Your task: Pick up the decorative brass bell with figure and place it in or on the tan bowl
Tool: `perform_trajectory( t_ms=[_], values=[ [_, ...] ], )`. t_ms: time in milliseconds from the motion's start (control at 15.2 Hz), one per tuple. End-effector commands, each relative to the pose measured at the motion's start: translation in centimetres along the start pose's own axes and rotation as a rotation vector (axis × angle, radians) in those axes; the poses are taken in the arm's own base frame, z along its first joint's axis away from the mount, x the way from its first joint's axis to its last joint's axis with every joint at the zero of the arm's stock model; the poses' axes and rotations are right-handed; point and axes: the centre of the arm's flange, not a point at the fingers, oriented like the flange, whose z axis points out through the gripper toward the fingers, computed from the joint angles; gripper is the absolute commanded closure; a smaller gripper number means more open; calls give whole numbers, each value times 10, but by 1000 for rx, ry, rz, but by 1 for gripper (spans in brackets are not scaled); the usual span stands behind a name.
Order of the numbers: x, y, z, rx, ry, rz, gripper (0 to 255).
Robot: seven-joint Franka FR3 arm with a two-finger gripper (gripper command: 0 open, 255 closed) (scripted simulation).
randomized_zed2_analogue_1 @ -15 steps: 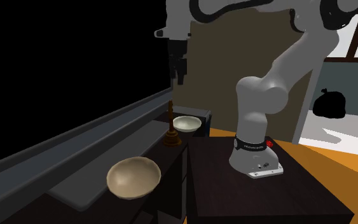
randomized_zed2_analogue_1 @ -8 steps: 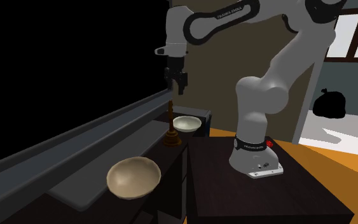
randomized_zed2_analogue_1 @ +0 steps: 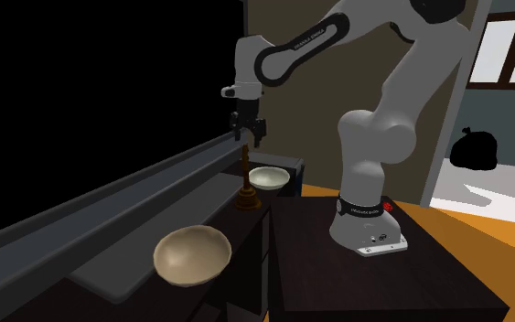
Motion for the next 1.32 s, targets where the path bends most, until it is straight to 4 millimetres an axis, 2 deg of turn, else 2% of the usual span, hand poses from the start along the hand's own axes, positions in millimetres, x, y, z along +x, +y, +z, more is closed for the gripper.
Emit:
perform_trajectory(
  t_ms=[0,198,726,792,1254],
  values=[
    [-1,0,11,-1,0,-4,0],
    [-1,0,30,-1,0,-4,0],
    [-1,0,30,-1,0,-4,0],
    [-1,0,30,-1,0,-4,255],
    [-1,0,30,-1,0,-4,255]
  ],
)
